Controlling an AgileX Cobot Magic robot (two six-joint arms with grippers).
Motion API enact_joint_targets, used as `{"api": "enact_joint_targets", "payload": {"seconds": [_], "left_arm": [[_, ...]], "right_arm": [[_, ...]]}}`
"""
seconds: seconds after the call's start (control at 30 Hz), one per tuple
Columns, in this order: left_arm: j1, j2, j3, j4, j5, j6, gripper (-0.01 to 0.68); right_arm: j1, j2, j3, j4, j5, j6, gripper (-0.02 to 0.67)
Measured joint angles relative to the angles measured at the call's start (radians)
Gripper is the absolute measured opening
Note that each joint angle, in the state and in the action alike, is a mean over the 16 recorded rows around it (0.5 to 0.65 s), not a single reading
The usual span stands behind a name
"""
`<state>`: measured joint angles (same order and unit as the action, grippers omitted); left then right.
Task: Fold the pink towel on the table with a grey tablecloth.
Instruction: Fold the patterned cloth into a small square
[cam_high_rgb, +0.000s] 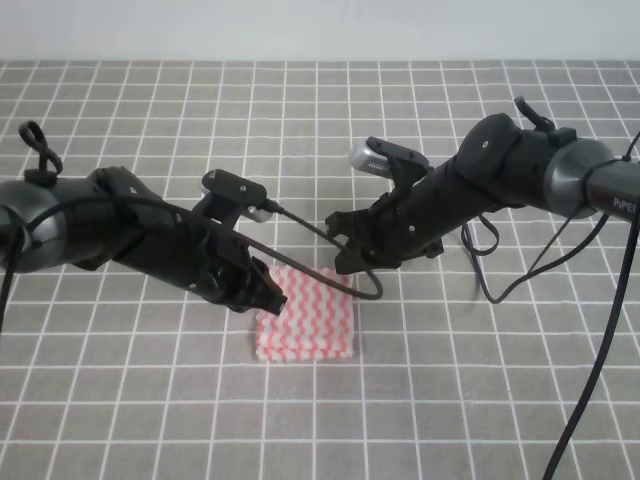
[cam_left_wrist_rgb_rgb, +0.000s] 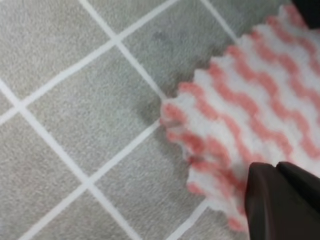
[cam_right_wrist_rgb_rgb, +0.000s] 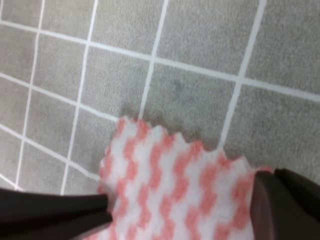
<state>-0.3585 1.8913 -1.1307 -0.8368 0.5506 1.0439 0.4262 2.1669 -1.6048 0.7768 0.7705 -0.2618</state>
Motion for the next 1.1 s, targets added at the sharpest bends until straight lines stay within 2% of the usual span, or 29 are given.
{"api": "enact_joint_targets", "payload": {"seconds": [0.37, 0.67, 0.87, 1.1], "left_arm": [[0.001, -0.045, 0.0, 0.046, -0.032, -0.004, -0.003], [0.002, -0.255, 0.028, 0.043, -0.077, -0.063, -0.002], [0.002, -0.481, 0.134, 0.035, -0.155, -0.115, -0.002], [0.002, -0.783, 0.344, 0.026, -0.267, -0.152, -0.002]], "right_arm": [[0.0, -0.021, 0.0, -0.022, 0.044, -0.002, -0.016], [0.001, -0.139, 0.034, -0.093, 0.077, 0.001, -0.016], [0.002, -0.302, 0.145, -0.133, 0.04, 0.003, -0.016], [0.002, -0.565, 0.371, -0.153, -0.046, 0.0, -0.016]]}}
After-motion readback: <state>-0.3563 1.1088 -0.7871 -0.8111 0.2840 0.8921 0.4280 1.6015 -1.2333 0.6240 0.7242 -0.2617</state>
